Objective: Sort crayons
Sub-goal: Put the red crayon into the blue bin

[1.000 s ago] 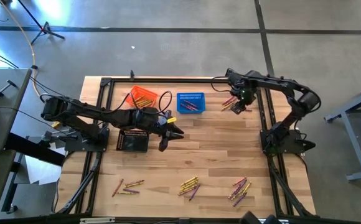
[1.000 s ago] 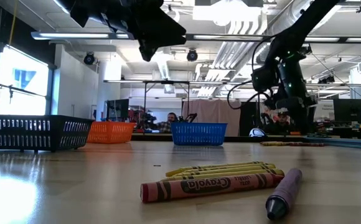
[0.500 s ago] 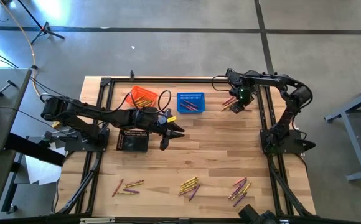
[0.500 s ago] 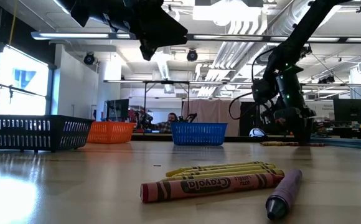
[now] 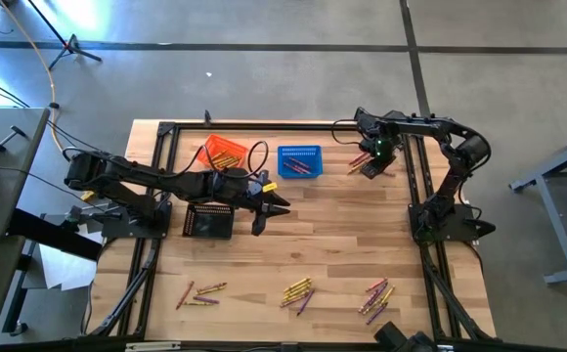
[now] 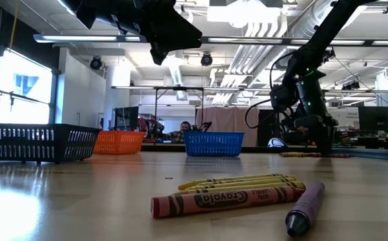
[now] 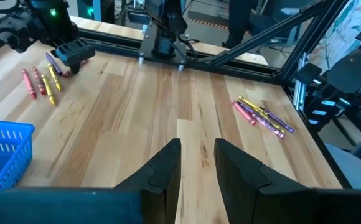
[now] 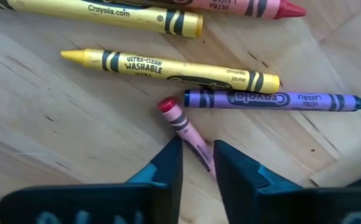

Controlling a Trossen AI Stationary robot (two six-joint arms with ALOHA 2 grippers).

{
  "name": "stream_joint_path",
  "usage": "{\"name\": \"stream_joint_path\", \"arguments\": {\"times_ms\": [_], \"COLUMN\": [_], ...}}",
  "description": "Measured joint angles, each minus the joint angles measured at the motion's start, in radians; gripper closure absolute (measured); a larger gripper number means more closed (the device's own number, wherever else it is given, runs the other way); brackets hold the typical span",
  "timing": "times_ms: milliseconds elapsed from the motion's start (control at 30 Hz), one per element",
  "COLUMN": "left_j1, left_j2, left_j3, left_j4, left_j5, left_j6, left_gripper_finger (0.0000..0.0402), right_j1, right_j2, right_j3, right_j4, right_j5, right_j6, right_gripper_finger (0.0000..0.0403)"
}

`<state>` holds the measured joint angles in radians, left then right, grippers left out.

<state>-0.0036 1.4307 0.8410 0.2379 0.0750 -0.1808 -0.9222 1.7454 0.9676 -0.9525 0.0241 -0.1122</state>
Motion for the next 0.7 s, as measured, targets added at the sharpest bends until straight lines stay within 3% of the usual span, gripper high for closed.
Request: {"name": "stream_joint_path", "arguments": {"times_ms": [267,500,700], "left_j1": [0.0,0.0,0.0], "left_j2": [0.0,0.0,0.0], "left_j3": [0.0,0.0,0.0], "left_j4": [0.0,-0.001,0.001], "left_j5": [0.0,0.0,0.0], "left_j6": [0.0,-0.009,-0.004], "left_gripper_finger": [0.0316,0.0316,0.0316], "right_j1": [0.018,0.054,0.13], "right_j2": [0.0,-0.012,-0.106], "right_j3": [0.0,0.0,0.0], "right_j4": [-0.067,-0.139,-0.019], "right_j5": [-0.046,-0.248,-0.405], "right_j6": [-0.024,-0.051,-0.08], "right_gripper_finger": [0.0375,0.0399,0.0403]}}
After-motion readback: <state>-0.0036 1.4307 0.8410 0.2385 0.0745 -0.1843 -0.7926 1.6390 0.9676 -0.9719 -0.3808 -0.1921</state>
